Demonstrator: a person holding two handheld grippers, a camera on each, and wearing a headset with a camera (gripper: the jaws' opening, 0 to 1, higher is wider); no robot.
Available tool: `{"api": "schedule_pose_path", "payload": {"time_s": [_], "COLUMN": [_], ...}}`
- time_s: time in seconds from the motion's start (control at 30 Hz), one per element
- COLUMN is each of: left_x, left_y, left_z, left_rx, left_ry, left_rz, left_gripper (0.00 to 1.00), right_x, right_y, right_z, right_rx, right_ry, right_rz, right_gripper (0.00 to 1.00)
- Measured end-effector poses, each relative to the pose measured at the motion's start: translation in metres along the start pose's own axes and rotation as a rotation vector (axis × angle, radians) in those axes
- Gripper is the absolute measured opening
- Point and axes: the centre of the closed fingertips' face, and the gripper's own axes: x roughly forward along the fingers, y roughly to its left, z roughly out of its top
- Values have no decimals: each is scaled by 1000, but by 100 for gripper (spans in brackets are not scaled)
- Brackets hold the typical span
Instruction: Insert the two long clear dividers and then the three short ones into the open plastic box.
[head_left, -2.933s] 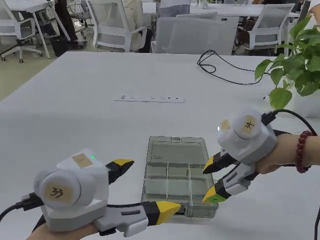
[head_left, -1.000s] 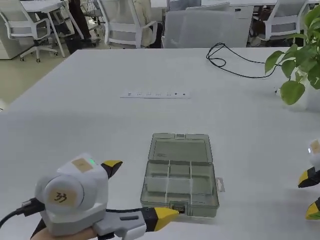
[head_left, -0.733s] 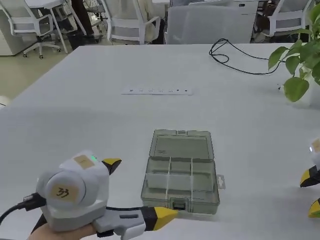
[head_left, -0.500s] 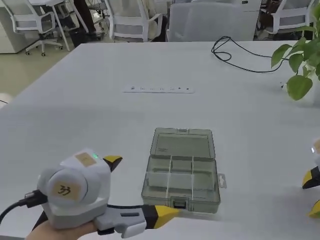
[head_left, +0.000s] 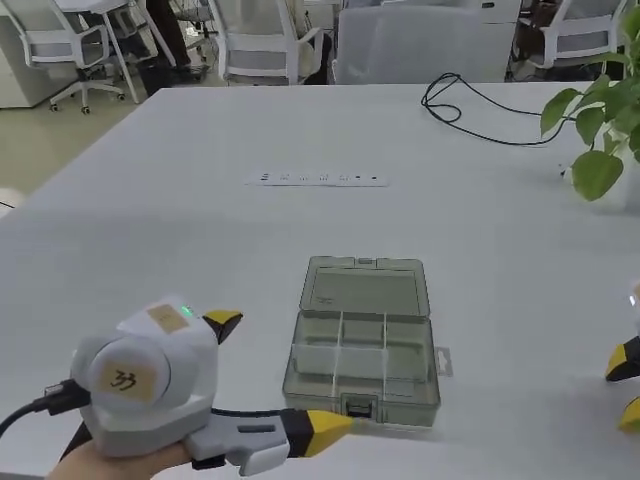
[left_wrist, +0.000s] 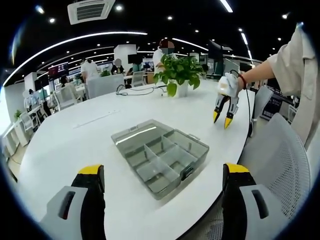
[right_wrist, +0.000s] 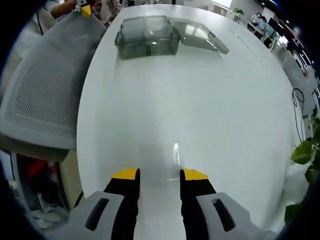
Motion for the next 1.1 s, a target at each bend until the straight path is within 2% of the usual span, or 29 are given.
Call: {"api": "schedule_pose_path", "payload": {"time_s": [0.2, 0.27, 0.4, 0.7, 0.83, 0.9, 1.0, 1.1], "left_x": [-2, -3, -5, -9, -9, -9, -9, -10], "left_y": [-1, -2, -1, -1, -3, -5, -6, -7], "left_z": [0, 0, 2, 4, 3, 3, 4, 6], "left_rx": [2, -4, -24, -61, -101, -118, -127, -153], "left_ry": [1, -1, -19, -41, -38, -44, -45, -57], "left_rz": [-5, -8, -11, -23, -38, -48, -56, -69], "left_gripper": [100, 100, 96, 87, 74, 71, 66, 63], "right_x": [-3, -6, -13, -26, -32, -28, -32, -36], "right_y": [2, -2, -2, -3, -4, -8, -6, -1], "right_z": [6, 13, 30, 82, 108, 115, 132, 154], "right_rx": [-17, -29, -62, -151, -185, -202, -228, -258], "right_ry": [-4, -21, -49, -140, -194, -218, -246, -283], "right_rz": [-17, -49, -78, -163, -202, -219, -237, -253], "right_gripper": [32, 32, 32, 32, 32, 32, 32, 32]}}
